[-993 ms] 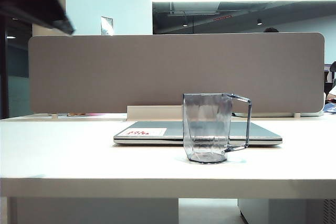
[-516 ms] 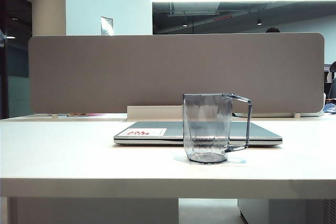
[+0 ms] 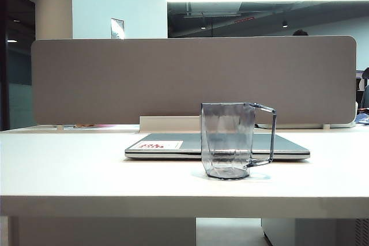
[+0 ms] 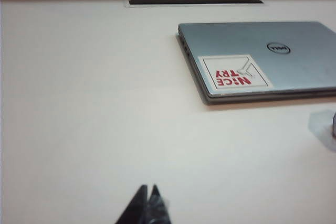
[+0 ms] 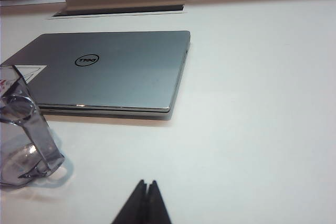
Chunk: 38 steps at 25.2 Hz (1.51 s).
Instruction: Pick up the water cup and place it on the side of the laptop close to you.
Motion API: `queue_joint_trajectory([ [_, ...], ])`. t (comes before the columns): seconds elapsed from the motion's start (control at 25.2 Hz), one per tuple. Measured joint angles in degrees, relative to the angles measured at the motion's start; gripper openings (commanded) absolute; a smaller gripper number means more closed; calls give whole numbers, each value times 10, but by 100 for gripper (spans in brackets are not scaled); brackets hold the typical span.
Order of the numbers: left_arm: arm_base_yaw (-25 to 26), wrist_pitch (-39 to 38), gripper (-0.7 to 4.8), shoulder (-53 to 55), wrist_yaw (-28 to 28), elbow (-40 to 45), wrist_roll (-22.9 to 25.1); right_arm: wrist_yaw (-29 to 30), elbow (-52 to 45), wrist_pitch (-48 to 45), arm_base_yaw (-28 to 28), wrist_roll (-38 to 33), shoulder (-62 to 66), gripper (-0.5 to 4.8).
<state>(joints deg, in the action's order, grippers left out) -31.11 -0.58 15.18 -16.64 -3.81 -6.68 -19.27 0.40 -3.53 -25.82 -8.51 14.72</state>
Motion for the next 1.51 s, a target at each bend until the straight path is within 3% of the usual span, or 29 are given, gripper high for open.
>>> queue_joint_trajectory([
  [0.04, 50, 20, -6, -6, 50, 9, 0, 0, 0, 0, 0, 0, 0, -1],
  [0.12, 102, 39, -6, -14, 95, 9, 0, 0, 0, 0, 0, 0, 0, -1],
  [0.28, 214, 60, -6, -51, 150, 9, 5, 0, 0, 0, 0, 0, 0, -1],
  [0.52, 313, 60, -6, -123, 166, 9, 6, 0, 0, 0, 0, 0, 0, -1],
  [1.07, 338, 85, -6, -150, 210, 35, 32, 0, 0, 0, 0, 0, -2, -1],
  [1.51, 338, 59, -6, -150, 193, 35, 32, 0, 0, 0, 0, 0, -2, -1],
])
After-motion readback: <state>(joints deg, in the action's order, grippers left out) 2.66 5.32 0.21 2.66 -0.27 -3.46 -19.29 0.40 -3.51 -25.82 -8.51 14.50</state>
